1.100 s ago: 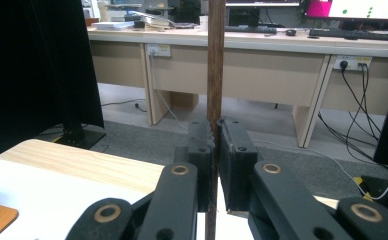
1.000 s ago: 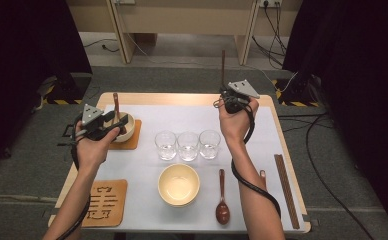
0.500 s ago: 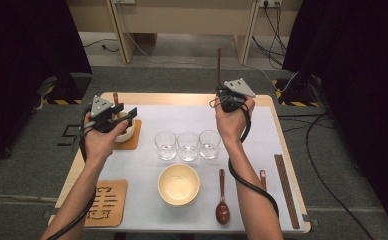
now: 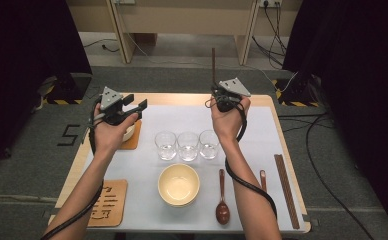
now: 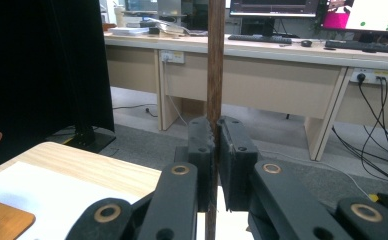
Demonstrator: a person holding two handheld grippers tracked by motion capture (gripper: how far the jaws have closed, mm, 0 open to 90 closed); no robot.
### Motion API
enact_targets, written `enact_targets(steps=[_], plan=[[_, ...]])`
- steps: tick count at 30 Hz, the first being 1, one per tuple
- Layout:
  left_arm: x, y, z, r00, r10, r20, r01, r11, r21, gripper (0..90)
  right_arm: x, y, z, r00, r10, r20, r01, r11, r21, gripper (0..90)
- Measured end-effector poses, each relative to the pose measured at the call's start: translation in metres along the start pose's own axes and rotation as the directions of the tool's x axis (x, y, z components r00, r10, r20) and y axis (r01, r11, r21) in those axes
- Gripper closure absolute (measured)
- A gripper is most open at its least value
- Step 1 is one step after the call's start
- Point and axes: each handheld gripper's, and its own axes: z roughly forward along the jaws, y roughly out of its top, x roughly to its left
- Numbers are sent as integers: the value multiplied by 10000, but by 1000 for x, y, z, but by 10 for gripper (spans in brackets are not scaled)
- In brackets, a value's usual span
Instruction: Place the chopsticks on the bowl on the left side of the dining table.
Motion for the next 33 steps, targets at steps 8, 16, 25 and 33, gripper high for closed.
enact_targets(steps=[8,16,25,33], plan=[[-7,9,11,9995,236,187,-235,9997,-6,458,5,-1,2,9998,-85,-184,85,10000,-35,850],[-10,16,18,9990,355,262,-353,9993,-116,462,11,0,3,9993,-162,-350,159,9998,-99,850],[-12,17,23,9990,306,333,-305,9995,-28,463,18,1,5,9982,-246,-548,240,9996,-122,850],[-14,22,27,9988,318,362,-316,9995,-71,463,25,-1,7,9972,-240,-706,236,9997,-76,850]])
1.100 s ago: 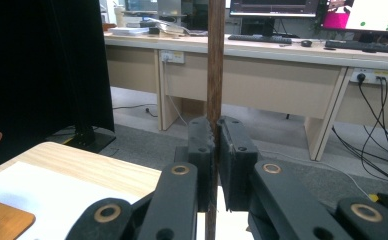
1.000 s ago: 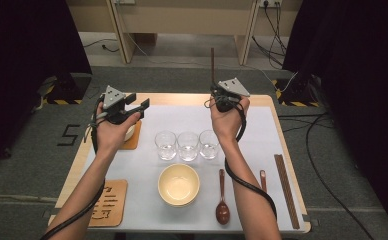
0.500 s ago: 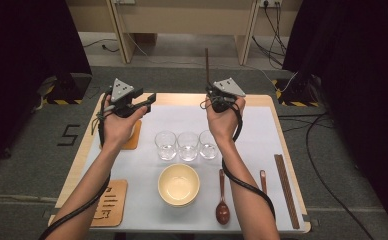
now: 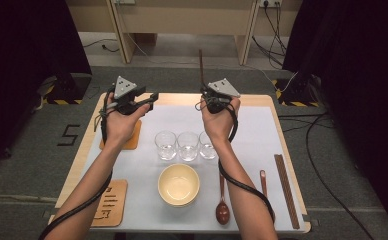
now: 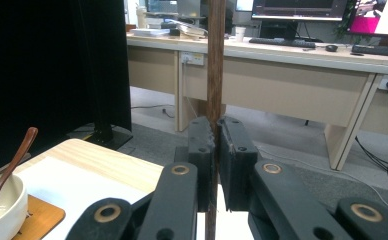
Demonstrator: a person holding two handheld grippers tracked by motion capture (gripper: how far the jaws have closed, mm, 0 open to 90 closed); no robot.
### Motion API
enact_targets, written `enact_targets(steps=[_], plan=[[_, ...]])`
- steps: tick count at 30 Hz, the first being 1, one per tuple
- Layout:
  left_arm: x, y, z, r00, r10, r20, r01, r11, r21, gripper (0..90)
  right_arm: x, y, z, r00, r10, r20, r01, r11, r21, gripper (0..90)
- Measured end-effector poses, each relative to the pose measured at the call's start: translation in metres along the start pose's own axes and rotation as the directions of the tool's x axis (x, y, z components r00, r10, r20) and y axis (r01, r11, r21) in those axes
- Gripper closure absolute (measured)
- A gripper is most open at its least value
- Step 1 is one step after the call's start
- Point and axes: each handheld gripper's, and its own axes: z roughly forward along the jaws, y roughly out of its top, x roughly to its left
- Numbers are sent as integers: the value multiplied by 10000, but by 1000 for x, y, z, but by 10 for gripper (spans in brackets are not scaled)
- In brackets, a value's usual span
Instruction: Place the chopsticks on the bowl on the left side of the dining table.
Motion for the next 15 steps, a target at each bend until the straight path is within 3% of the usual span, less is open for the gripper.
enact_targets(steps=[15], plan=[[-9,10,13,9997,141,223,-138,9998,-141,464,8,0,1,9998,-74,-189,74,10000,-7,850]])
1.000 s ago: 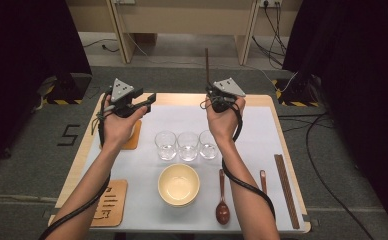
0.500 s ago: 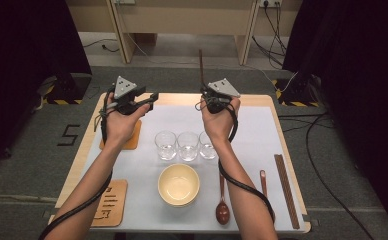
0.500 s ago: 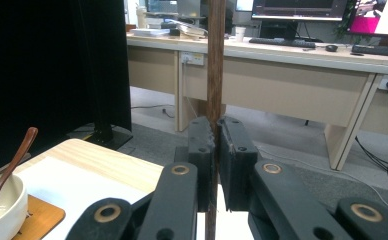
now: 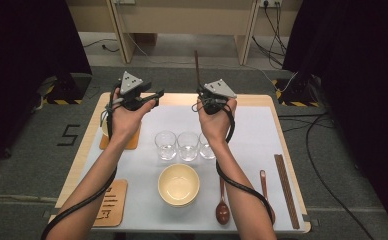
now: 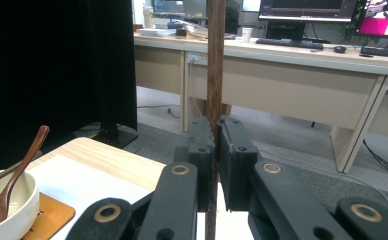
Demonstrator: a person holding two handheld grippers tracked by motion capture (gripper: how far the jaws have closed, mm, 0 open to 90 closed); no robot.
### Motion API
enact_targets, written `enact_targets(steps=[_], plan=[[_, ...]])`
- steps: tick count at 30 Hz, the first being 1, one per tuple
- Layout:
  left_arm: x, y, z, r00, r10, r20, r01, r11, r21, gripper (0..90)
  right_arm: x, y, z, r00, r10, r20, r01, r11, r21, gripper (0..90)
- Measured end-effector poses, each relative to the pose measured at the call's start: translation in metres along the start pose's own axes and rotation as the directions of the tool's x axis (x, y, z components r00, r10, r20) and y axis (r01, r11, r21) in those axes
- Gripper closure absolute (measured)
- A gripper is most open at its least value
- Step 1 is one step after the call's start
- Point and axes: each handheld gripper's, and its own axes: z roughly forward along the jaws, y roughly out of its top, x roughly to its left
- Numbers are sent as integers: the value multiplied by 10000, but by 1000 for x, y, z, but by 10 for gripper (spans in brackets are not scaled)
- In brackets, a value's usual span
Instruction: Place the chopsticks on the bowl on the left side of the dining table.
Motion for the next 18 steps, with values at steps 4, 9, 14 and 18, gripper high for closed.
enact_targets(steps=[4,9,14,18], plan=[[-3,4,4,10000,36,92,-35,10000,-46,464,2,-1,0,10000,-40,-64,40,10000,6,850],[-5,7,7,9998,97,153,-96,9999,-38,464,4,-1,1,9999,44,-113,-44,10000,5,850],[-7,11,9,9998,93,166,-92,9999,-78,464,7,-2,2,9999,-10,-148,10,10000,7,850],[-9,13,10,9998,104,185,-102,9999,-107,464,8,-2,2,9998,-45,-177,45,10000,7,850]])
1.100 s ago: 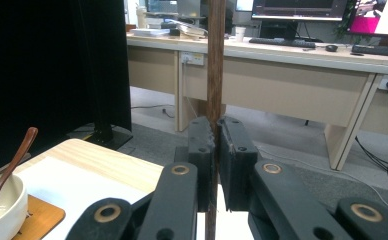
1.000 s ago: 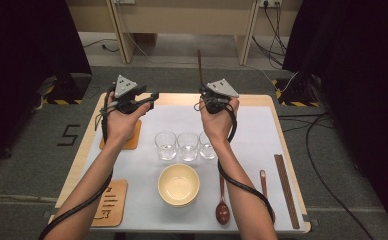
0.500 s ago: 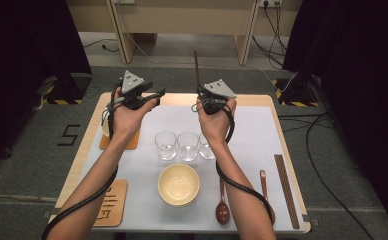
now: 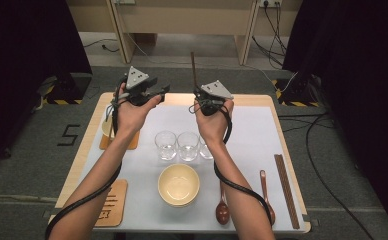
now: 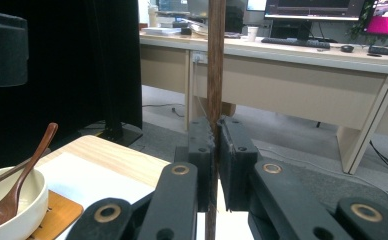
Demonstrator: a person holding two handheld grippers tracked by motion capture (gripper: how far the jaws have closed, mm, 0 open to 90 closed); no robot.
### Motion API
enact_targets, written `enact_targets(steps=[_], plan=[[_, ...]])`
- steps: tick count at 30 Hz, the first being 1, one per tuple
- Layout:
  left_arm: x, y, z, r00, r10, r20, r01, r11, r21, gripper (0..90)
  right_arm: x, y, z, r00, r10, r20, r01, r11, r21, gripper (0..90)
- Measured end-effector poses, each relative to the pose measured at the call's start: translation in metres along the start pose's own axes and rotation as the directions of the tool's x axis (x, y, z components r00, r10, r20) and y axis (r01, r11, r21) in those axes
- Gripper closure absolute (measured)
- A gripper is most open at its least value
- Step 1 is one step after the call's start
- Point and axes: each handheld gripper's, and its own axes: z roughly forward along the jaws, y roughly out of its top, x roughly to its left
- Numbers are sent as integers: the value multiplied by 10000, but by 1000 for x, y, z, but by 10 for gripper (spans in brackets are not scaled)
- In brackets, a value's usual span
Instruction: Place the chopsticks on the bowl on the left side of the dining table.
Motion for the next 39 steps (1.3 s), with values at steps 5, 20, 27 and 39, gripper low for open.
enact_targets(steps=[5,20,27,39], plan=[[-3,2,2,10000,-5,66,5,10000,-20,465,1,0,0,10000,10,-28,-10,10000,-18,850],[-12,11,12,9995,-1,311,2,10000,-36,466,7,-4,1,9999,-9,-154,10,10000,58,850],[-14,11,15,9993,-5,375,5,10000,9,466,10,-5,2,9997,-7,-229,9,10000,83,850],[-20,13,21,9987,-16,509,15,10000,20,470,15,-9,2,9993,45,-373,-39,9999,165,850]])
